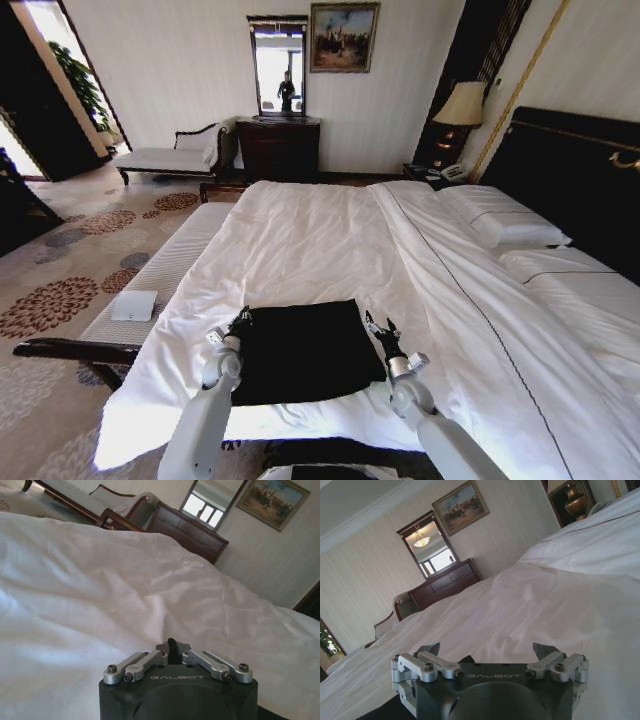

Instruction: Fold the clothes on the bed.

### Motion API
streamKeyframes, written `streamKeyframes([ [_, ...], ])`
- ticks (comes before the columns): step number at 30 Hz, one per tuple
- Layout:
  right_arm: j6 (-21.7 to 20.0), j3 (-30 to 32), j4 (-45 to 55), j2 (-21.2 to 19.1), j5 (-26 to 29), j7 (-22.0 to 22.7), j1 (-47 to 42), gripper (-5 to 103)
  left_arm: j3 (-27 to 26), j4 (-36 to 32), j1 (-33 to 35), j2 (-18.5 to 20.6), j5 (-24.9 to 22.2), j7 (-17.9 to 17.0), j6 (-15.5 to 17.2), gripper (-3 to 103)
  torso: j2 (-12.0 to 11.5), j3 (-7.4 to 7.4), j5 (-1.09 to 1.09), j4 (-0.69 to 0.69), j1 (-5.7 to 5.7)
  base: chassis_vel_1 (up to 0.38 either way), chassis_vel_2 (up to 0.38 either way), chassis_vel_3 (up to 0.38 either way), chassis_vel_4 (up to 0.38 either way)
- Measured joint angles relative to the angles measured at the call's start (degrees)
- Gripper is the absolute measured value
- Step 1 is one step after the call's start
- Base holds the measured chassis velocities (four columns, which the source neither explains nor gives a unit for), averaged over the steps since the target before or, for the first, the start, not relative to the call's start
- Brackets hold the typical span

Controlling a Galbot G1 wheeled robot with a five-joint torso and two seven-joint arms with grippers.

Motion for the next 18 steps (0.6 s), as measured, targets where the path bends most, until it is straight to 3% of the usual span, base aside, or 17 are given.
streamKeyframes([
  [6, -0.9, -0.7, -1.0, -0.1, 0.8, -0.1, 1.6, 100, -0.7, 0.5, -0.9, 0.3, -1.7, 0.0, 0.0, 0, 0.0, 0.00, 0.00, 0.00, 0.00, 0.000, 0.000, 0.000, 0.000],
  [12, -4.9, -2.4, -3.1, -2.2, 7.9, -2.9, 6.4, 100, -0.9, 0.7, -1.4, 0.5, -2.3, 0.0, 0.1, 0, 0.0, 0.00, 0.00, 0.00, 0.00, 0.000, 0.000, 0.000, 0.000],
  [15, -8.5, -4.1, -5.4, -4.3, 14.3, -8.4, 10.1, 100, -1.2, 1.0, -1.5, 0.5, -2.3, 0.0, 0.2, 0, 0.0, 0.00, 0.00, 0.01, 0.00, 0.000, 0.000, 0.000, 0.000],
  [18, -10.5, -4.9, -7.1, -5.0, 16.7, -12.4, 11.7, 100, -1.5, 1.2, -1.5, 0.4, -2.3, 0.0, 0.2, 0, 0.0, 0.00, 0.00, 0.00, 0.00, 0.000, 0.000, 0.000, 0.000],
])
